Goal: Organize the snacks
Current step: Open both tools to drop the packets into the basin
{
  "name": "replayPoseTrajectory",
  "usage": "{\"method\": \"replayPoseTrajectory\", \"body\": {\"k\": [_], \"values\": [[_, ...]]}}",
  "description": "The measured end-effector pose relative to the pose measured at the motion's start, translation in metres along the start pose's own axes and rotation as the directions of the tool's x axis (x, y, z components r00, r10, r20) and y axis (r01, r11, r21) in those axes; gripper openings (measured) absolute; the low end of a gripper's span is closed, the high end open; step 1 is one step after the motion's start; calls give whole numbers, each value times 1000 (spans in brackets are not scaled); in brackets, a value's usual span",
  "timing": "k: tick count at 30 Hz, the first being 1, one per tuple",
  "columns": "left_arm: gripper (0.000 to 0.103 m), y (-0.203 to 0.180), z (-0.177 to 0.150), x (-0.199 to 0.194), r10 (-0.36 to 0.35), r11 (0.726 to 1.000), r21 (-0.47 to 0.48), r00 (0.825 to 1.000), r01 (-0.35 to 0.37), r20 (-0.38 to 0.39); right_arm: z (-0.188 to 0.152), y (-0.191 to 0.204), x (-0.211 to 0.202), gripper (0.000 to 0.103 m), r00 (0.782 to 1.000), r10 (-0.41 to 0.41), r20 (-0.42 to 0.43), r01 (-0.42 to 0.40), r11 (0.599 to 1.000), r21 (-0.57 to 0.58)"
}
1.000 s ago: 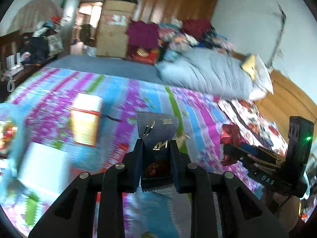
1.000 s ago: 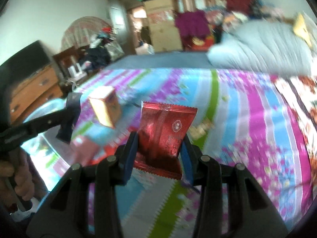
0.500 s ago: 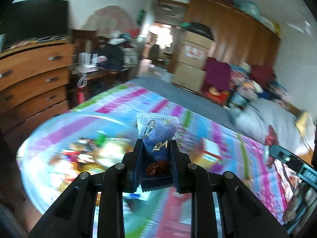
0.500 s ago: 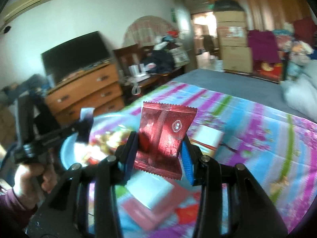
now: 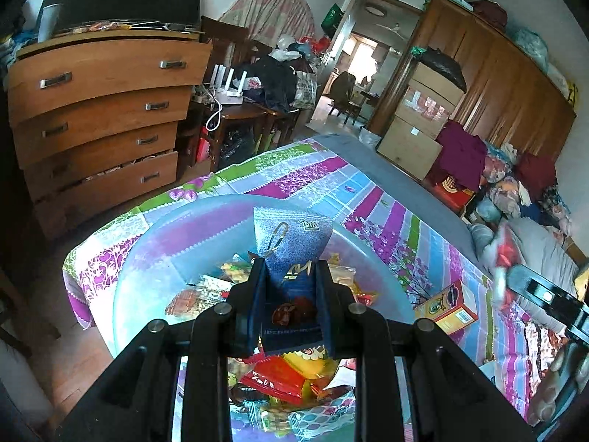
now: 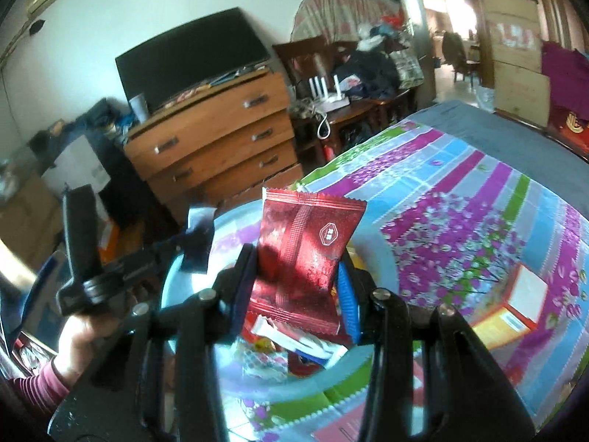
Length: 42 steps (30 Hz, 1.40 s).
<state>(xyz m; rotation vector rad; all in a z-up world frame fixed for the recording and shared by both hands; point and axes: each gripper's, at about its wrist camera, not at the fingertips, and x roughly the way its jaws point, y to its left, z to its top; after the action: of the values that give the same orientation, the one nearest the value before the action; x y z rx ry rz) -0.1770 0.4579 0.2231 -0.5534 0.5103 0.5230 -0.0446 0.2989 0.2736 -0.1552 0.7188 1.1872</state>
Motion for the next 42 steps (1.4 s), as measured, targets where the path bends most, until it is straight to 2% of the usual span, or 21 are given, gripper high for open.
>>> {"method": "replayPoseTrajectory", "body": {"k": [10,18,22,25,27,37,40,42], "values": [[26,-11,8,27,-39,998,44,998,41,-46,3,3,31,43,998,-7,-55,8,1000,13],[26,-28,9,37,-62,995,72,996,67,-70,4,-1,39,43,998,-19,-62,21,999,27],[26,-35,6,46,-78,992,94,991,88,-107,4,-7,43,45,996,-14,-84,18,999,47],[32,-39,1,51,-85,990,97,988,98,-132,2,-10,45,48,996,-21,-90,26,998,57],[37,-40,-3,53,-88,990,98,986,103,-140,0,-12,44,52,996,-21,-84,26,998,65],[39,-36,-4,43,-94,992,77,988,104,-124,-15,-17,15,52,999,-4,-32,7,994,105],[40,-39,-7,34,-85,991,91,990,95,-109,-30,-19,-8,52,1000,0,-2,1,992,123],[46,-45,-10,21,-83,991,102,994,90,-77,-43,-17,-24,52,1000,-6,17,4,993,119]]}}
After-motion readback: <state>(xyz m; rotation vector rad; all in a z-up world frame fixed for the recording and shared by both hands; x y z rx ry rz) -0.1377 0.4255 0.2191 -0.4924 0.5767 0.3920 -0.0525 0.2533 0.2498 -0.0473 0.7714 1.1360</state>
